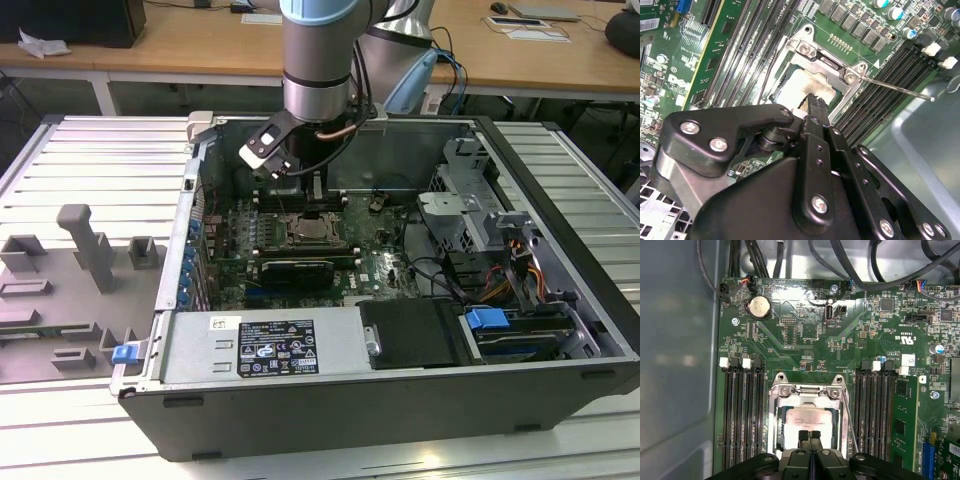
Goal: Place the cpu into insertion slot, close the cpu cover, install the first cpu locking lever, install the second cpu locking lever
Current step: 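Install the first cpu locking lever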
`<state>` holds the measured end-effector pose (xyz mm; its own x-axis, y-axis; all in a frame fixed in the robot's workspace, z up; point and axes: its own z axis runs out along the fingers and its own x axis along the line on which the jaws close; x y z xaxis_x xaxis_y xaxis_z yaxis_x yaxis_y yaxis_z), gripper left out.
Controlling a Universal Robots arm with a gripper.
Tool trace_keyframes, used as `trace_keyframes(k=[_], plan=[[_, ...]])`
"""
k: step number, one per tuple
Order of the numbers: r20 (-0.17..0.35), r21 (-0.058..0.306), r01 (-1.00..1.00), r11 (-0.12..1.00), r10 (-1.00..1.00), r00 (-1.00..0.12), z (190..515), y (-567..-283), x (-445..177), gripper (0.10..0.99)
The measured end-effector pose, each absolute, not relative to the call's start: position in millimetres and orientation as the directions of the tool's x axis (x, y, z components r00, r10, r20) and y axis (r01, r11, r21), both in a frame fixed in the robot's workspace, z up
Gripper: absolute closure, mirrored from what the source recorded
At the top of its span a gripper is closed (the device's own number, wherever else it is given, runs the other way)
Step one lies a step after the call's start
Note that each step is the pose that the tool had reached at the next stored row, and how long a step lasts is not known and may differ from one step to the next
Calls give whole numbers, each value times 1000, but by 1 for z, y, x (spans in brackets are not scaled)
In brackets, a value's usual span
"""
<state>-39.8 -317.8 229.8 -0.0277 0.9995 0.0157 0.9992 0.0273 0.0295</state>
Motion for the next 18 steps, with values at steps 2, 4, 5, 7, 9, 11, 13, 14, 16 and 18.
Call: trace_keyframes(k=[2, 4, 5, 7, 9, 11, 13, 14, 16, 18], plan=[[16, 30, 999, 27, 999, -28, 231, -318, -40, 980], [16, 30, 999, 27, 999, -28, 232, -318, -40, 980], [16, 29, 999, 27, 999, -28, 232, -318, -40, 980], [16, 29, 999, 27, 999, -28, 232, -318, -40, 980], [16, 29, 999, 27, 999, -28, 232, -318, -40, 980], [16, 30, 999, 27, 999, -28, 234, -318, -40, 980], [16, 30, 999, 27, 999, -28, 234, -318, -40, 980], [16, 29, 999, 27, 999, -28, 235, -318, -40, 980], [16, 30, 999, 27, 999, -28, 235, -318, -40, 980], [16, 29, 999, 27, 999, -28, 236, -318, -40, 980]])
